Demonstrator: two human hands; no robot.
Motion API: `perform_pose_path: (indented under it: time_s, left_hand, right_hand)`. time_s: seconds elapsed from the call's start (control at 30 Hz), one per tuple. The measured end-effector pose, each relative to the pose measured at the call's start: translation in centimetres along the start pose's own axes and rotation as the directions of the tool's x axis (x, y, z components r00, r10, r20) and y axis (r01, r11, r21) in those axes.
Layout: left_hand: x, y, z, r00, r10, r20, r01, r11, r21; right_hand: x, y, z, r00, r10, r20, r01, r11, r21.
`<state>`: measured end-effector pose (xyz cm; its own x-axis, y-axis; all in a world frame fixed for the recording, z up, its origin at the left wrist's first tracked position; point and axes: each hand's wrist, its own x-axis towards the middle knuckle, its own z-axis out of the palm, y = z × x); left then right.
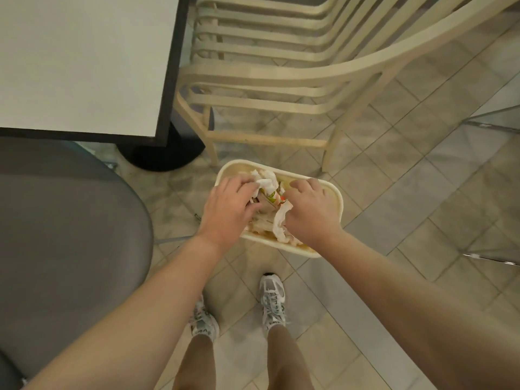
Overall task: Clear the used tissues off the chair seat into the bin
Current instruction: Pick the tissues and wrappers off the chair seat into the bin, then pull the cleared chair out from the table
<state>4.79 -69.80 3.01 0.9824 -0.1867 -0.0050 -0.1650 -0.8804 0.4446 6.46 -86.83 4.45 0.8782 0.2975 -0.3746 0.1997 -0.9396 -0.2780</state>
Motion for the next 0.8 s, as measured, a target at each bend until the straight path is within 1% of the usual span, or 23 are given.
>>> perform_pose_path:
  time_s: [0.1,0.2,0.43,0.53,0.57,0.63,0.8]
  left_hand:
    - [-1.4,-0.1,-1.4,1.000,-0.008,0.006,0.008,1.000,0.005]
    - [-3.0,-0.3,-2.7,1.000,-0.007,-0.004,0.007,1.000,0.000]
    - [-7.4,-2.3,-6.5,1.000,0.006,0.009,-0.006,1.000,0.011]
    - [-10.5,-3.6,-9.3,0.997,0.071,-0.017,-0.071,0.997,0.036]
    - [-11.1,-4.1,-9.8,0.996,0.087,-0.021,-0.086,0.995,0.047]
    - [-13.5,-5.2,-12.6,0.993,0.116,-0.031,-0.113,0.991,0.075]
    - [-17.4,-6.7,-19.4,0.986,0.156,-0.052,-0.146,0.977,0.156]
  right_hand:
    - [-0.6,-1.6,-0.5,0.995,-0.055,-0.082,0.055,0.998,-0.008]
    - [-1.3,-3.5,-0.6,0.988,-0.078,-0.136,0.084,0.996,0.041]
    - [-4.1,-9.3,-0.6,0.986,-0.084,-0.142,0.094,0.993,0.068]
    - [-6.3,-12.7,-1.0,0.986,-0.087,-0.144,0.096,0.994,0.058]
    - [-6.7,-13.4,-1.1,0.989,-0.076,-0.125,0.084,0.995,0.058]
    - [-8.7,-16.4,-1.9,0.988,-0.062,-0.138,0.069,0.997,0.046]
    - [-13.0,-22.2,-5.0,0.975,-0.074,-0.209,0.087,0.995,0.053]
